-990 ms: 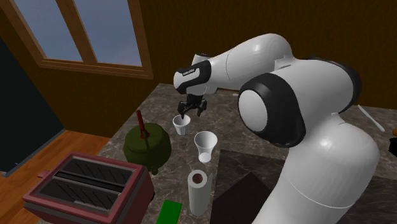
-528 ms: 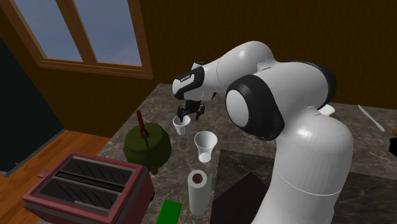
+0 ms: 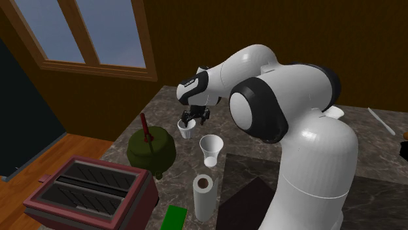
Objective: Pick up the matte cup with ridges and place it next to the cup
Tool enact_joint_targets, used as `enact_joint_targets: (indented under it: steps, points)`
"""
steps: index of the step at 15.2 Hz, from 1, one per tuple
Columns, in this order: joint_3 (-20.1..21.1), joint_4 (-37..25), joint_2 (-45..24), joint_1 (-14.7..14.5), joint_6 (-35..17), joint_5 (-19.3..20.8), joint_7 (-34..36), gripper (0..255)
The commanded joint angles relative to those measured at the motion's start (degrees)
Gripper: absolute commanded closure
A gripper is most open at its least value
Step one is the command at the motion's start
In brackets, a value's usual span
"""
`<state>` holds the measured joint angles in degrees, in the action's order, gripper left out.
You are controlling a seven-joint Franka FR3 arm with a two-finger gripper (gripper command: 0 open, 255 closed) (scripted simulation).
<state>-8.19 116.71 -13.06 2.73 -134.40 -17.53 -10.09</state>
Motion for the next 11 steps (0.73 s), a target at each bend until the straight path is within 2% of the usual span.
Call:
enact_joint_targets:
  steps: [1, 2, 11]
  points:
    - [0.0, 0.0, 0.0, 0.0, 0.0, 0.0, 0.0, 0]
    - [0.0, 0.0, 0.0, 0.0, 0.0, 0.0, 0.0, 255]
    - [0.0, 0.0, 0.0, 0.0, 0.0, 0.0, 0.0, 255]
